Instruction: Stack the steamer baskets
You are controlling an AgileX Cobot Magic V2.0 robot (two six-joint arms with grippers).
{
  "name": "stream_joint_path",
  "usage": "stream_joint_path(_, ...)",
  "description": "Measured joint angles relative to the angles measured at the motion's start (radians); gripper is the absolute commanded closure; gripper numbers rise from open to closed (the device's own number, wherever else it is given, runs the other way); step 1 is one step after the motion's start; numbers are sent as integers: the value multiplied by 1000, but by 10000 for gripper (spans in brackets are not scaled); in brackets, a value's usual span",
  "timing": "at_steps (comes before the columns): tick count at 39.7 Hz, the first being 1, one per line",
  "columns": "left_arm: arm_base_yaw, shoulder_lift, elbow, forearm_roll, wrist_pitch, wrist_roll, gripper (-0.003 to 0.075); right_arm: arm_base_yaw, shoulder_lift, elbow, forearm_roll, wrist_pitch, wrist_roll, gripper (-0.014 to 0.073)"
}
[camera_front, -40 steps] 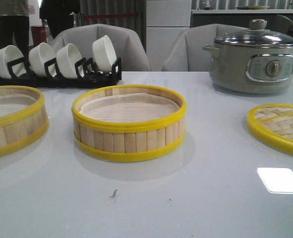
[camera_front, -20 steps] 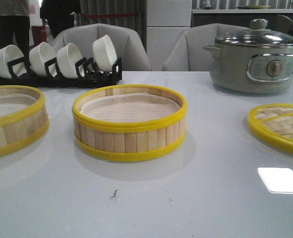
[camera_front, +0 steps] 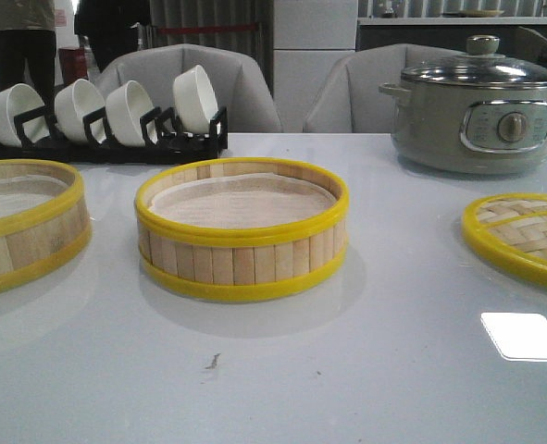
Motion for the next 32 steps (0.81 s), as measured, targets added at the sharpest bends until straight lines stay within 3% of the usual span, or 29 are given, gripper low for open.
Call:
stream_joint_path(14, 0, 0, 0, 0, 17, 0, 636, 0, 0, 0, 0, 0, 0, 268)
stream_joint_path(16, 0, 0, 0, 0, 17, 0, 635, 0, 0, 0, 0, 0, 0, 318)
stream_joint_path(21, 0, 0, 0, 0, 19, 0, 636, 0, 0, 0, 0, 4, 0, 563)
stream_joint_path(22, 0, 0, 0, 0, 20, 0, 636, 0, 0, 0, 0, 6, 0, 578)
stream_joint_path(32, 0, 0, 0, -13, 31, 0, 636, 0, 0, 0, 0, 21, 0, 552)
